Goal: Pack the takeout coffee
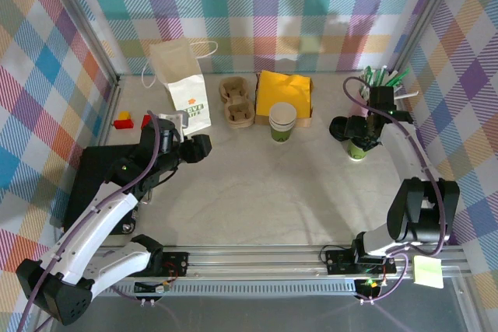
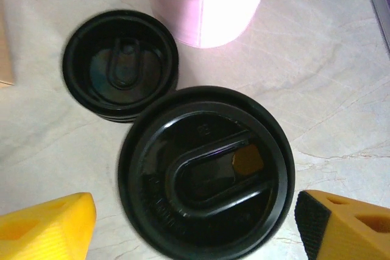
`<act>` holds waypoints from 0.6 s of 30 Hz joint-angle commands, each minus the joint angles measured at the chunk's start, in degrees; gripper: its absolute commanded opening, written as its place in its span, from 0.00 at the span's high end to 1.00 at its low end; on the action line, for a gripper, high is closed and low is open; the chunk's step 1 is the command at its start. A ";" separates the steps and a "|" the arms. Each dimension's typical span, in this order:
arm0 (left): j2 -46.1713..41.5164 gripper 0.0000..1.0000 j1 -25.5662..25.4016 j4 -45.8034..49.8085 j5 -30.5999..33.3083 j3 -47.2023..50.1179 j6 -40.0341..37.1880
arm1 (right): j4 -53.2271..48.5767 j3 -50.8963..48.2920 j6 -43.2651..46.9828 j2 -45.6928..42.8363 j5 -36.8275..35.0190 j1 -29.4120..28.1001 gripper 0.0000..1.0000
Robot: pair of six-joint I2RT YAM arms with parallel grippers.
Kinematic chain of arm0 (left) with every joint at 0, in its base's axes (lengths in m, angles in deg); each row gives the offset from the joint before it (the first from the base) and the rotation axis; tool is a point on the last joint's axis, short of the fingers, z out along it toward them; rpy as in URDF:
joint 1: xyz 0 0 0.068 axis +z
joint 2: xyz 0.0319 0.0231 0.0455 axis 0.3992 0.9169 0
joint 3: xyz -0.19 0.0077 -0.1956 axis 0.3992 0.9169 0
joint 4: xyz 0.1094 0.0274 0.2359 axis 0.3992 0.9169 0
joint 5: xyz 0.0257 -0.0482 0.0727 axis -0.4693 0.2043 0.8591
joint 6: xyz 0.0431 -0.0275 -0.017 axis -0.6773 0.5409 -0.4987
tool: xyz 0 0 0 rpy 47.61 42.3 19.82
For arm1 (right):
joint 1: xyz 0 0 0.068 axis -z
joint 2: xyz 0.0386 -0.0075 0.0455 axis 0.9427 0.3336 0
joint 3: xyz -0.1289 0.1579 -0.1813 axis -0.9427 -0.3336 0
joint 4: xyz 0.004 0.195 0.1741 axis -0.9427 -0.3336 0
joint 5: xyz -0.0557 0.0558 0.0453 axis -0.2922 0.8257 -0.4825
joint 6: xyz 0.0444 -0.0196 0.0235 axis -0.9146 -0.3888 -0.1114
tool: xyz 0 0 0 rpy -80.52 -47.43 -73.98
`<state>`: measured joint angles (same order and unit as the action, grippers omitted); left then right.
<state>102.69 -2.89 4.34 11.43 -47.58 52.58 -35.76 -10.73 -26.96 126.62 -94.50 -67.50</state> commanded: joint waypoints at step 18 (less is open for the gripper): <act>11.65 0.42 -0.51 -3.65 -2.68 -8.21 1.34 | 17.54 -8.19 -15.67 -21.48 47.80 -2.43 0.15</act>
<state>112.35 -3.00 3.40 9.46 -53.39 53.06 -25.27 -16.26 -39.33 106.08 -55.77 -68.47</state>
